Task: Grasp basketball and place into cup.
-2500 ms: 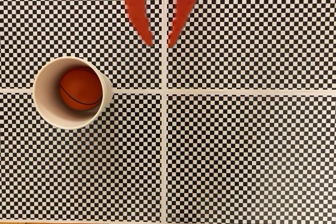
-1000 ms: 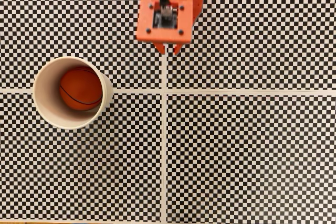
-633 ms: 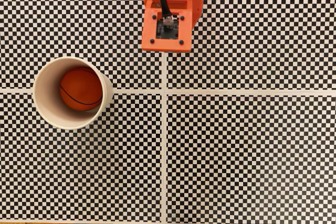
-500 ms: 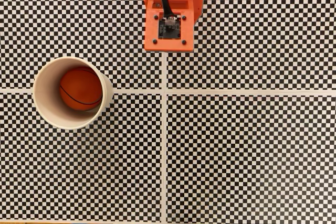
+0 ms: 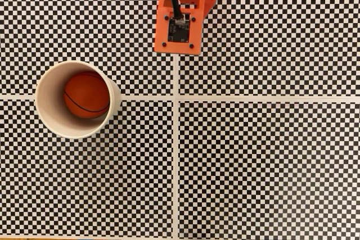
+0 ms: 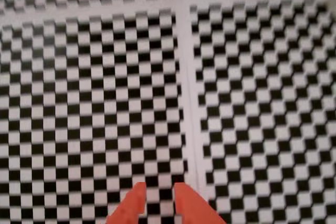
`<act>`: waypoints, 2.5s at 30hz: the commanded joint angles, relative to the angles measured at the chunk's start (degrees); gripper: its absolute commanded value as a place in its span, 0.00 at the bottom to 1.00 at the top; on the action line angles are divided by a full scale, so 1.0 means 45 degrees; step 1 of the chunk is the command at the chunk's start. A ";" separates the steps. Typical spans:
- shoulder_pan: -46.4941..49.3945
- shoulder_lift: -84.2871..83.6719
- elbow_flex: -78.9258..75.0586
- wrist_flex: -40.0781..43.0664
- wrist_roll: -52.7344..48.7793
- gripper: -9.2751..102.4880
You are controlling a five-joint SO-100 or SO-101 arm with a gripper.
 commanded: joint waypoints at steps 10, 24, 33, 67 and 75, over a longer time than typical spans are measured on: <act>-0.0391 0.0156 0.0449 0.0273 0.0273 0.08; -0.0781 0.0156 0.0449 0.0313 0.0352 0.08; -0.0781 0.0156 0.0449 0.0313 0.0352 0.08; -0.0488 0.0156 0.0449 0.0313 0.0352 0.08; -0.0488 0.0156 0.0449 0.0313 0.0352 0.08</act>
